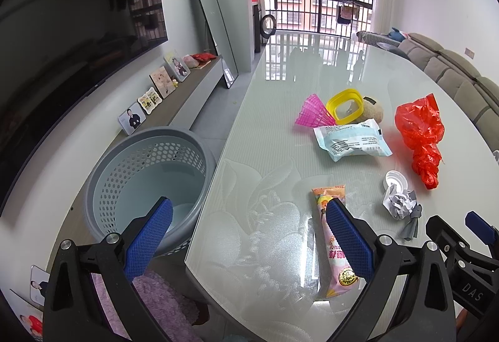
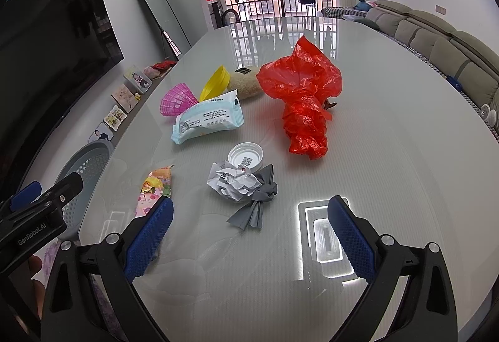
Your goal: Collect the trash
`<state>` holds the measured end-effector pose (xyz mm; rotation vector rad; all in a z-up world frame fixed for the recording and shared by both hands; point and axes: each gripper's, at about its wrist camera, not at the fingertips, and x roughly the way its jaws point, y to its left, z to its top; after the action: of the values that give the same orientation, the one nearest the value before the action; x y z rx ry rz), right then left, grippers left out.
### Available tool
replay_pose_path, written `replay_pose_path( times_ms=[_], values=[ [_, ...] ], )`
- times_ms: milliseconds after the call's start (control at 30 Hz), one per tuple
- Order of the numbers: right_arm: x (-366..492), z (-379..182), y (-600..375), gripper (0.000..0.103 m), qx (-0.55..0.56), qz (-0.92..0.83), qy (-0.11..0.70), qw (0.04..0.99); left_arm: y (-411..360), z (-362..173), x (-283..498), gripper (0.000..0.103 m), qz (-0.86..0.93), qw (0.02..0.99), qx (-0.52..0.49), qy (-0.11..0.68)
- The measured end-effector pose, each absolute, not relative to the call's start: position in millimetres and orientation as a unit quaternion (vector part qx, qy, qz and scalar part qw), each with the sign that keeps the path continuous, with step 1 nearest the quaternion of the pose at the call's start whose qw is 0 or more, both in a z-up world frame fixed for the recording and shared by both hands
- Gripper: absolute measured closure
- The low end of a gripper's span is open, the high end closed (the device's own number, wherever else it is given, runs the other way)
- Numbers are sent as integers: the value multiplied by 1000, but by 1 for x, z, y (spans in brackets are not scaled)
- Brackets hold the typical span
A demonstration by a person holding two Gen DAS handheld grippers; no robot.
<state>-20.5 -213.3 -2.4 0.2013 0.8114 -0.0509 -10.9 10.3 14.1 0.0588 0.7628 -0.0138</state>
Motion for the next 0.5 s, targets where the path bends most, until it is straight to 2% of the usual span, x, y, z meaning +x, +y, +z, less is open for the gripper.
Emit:
replay_pose_path(
  times_ms=[500],
  values=[
    [-19,-5,-215,8,101,-24,396,912,10,13,-11,6,-6,928,29,372]
  ],
)
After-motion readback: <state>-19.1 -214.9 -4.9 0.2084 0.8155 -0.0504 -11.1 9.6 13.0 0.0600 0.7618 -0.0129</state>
